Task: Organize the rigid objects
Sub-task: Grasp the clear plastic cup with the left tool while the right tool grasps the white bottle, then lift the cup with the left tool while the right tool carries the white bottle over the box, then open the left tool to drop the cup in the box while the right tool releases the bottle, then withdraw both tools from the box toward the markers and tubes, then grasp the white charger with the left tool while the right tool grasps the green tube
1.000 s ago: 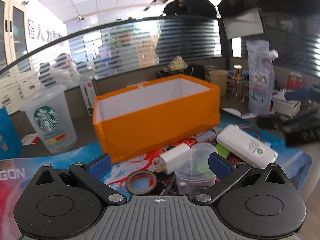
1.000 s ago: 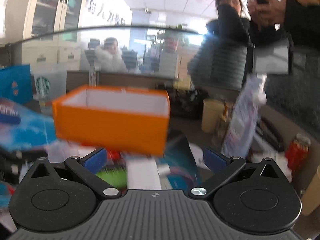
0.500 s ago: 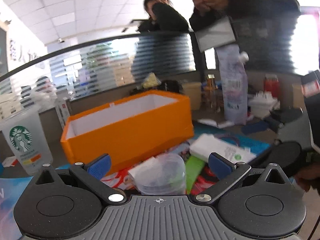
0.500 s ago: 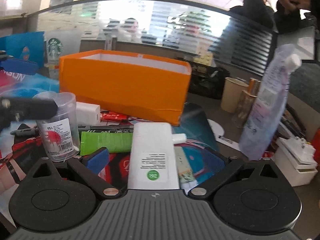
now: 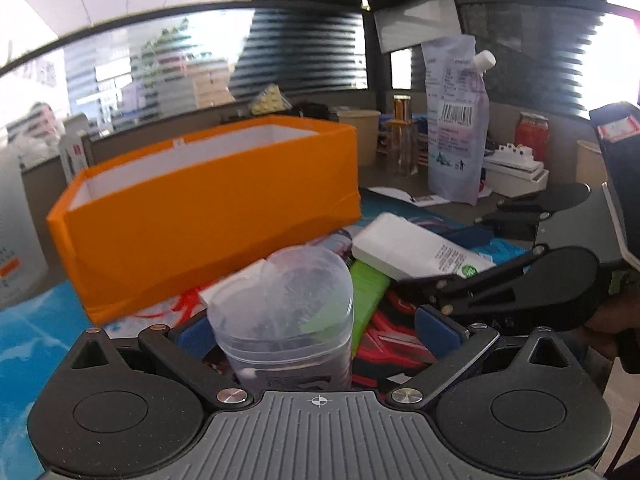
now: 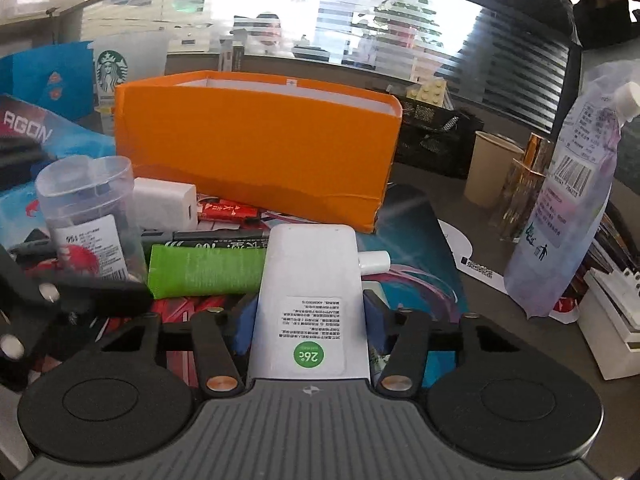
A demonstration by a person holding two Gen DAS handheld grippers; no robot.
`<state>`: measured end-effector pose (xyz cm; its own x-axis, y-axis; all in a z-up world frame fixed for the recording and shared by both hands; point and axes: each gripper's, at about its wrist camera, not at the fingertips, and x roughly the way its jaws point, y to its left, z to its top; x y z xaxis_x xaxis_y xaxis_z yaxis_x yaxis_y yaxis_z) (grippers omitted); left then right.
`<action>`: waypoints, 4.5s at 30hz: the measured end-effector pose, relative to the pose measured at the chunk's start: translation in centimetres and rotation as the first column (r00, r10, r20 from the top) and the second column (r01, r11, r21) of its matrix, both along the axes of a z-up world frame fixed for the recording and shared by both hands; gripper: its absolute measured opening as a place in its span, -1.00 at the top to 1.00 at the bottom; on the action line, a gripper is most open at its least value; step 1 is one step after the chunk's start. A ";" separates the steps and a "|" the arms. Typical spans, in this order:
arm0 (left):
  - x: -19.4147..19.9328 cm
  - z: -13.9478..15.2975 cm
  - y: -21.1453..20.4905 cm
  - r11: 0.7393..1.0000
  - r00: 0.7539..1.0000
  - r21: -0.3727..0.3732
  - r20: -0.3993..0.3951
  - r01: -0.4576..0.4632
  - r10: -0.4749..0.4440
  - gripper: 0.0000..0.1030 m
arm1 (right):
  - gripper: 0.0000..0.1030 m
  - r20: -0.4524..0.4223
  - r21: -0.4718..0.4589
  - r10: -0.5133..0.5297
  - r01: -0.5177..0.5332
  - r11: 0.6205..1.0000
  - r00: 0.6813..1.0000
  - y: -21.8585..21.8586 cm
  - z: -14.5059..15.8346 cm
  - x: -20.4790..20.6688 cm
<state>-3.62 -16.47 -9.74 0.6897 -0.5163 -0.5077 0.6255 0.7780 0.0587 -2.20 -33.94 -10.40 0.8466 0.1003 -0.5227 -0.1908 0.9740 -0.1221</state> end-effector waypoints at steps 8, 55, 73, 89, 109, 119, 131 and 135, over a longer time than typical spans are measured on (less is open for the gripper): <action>0.9 -0.5 -0.1 1.000 0.999 0.007 -0.041 0.007 -0.007 0.00 | 0.02 -0.009 -0.005 -0.008 0.008 1.000 1.000 0.1 0.1 0.2; 25.4 6.2 0.2 0.946 0.899 0.157 -0.301 -0.283 0.318 -0.01 | 0.02 -0.179 0.093 0.034 -0.018 0.995 0.983 2.2 8.9 22.0; 27.9 3.6 -0.7 0.920 0.821 0.313 -0.442 -0.237 0.362 -0.31 | 0.00 -0.373 -0.104 0.047 -0.092 0.990 0.926 4.6 5.7 24.8; 27.6 5.9 0.4 0.956 0.793 0.200 -0.536 -0.214 0.290 -0.67 | -0.40 -0.256 -0.138 0.026 -0.063 0.988 0.966 4.2 9.5 21.9; 10.4 7.6 4.1 0.991 0.995 0.089 -0.009 0.103 -0.103 -1.00 | -0.40 -0.032 0.075 -0.021 0.023 0.997 0.999 -0.5 8.5 4.8; 7.2 3.5 1.2 0.935 0.955 0.265 0.118 0.235 -0.273 -1.00 | -0.21 -0.189 0.433 -0.038 0.118 0.894 0.981 -2.0 2.5 2.7; 7.9 1.1 0.4 0.891 0.931 0.313 0.049 0.330 -0.362 -1.00 | 0.24 -0.232 0.507 -0.124 0.228 0.831 0.965 -2.4 0.4 4.9; 8.5 1.0 0.5 0.895 0.930 0.279 0.018 0.349 -0.368 -0.93 | 0.45 -0.214 0.450 -0.136 0.221 0.865 0.967 -1.8 0.4 5.4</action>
